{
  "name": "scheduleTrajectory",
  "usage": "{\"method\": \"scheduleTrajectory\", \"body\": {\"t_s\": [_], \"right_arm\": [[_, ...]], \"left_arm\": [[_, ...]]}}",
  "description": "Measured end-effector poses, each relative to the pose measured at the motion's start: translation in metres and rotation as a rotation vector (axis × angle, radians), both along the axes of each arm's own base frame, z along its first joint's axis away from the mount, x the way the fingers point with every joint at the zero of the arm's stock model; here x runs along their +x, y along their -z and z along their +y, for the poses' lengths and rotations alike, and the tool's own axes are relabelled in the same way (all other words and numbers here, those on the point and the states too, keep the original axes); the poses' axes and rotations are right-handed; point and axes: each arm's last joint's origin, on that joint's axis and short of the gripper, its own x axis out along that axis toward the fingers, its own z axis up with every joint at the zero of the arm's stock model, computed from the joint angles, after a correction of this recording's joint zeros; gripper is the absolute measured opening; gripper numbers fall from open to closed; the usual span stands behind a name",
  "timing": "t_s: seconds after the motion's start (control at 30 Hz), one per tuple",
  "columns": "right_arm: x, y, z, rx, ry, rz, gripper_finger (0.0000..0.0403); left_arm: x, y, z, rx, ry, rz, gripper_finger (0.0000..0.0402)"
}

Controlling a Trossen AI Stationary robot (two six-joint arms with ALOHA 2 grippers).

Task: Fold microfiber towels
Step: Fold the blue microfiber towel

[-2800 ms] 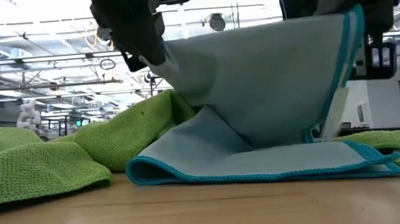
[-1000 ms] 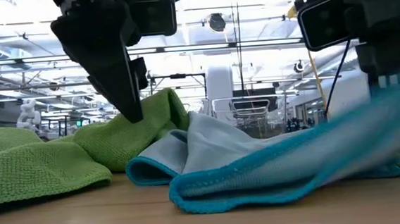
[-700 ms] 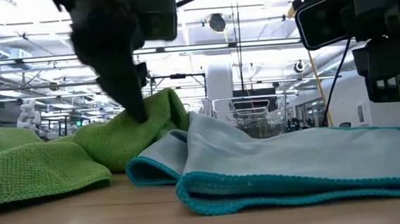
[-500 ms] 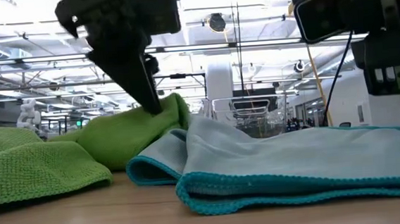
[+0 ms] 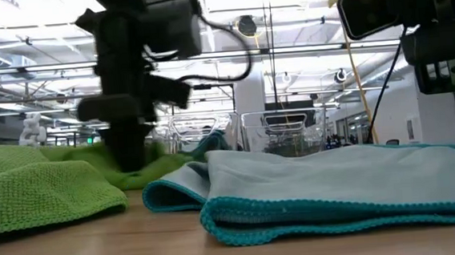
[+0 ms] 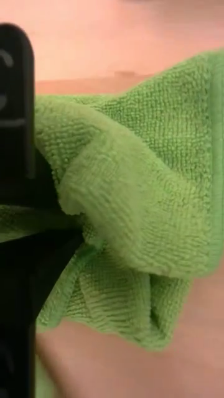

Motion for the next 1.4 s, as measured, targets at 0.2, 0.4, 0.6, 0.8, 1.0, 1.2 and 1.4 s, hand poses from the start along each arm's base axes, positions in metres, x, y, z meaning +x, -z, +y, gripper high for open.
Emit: {"method": "scheduleTrajectory", "body": {"t_s": [0.2,0.4,0.6,0.8,1.0,1.2,1.4], "right_arm": [[-0.001,-0.001,-0.005,-0.025,0.002,0.013,0.0187],[0.001,-0.001,-0.011,-0.029,0.024,0.017,0.0187],[0.002,-0.003,-0.013,-0.023,0.031,0.004,0.0187],[-0.005,-0.015,-0.008,-0.127,-0.117,-0.135,0.0187],[-0.017,-0.014,0.006,-0.206,-0.332,-0.197,0.0187],[-0.025,-0.014,0.017,-0.230,-0.398,-0.222,0.0187],[-0.029,-0.014,0.023,-0.246,-0.377,-0.224,0.0187]], "left_arm": [[-0.020,-0.023,0.001,0.031,-0.121,0.054,0.0052],[-0.032,-0.062,-0.003,-0.017,-0.242,-0.086,0.0051],[-0.043,-0.105,-0.022,-0.159,-0.283,-0.337,0.0064],[-0.046,-0.119,-0.082,-0.155,-0.030,-0.577,0.0152],[-0.039,-0.102,-0.141,-0.071,0.322,-0.732,0.0238],[-0.020,-0.061,-0.173,-0.013,0.555,-0.712,0.0254],[0.012,-0.031,-0.187,0.073,0.766,-0.679,0.0220]]}}
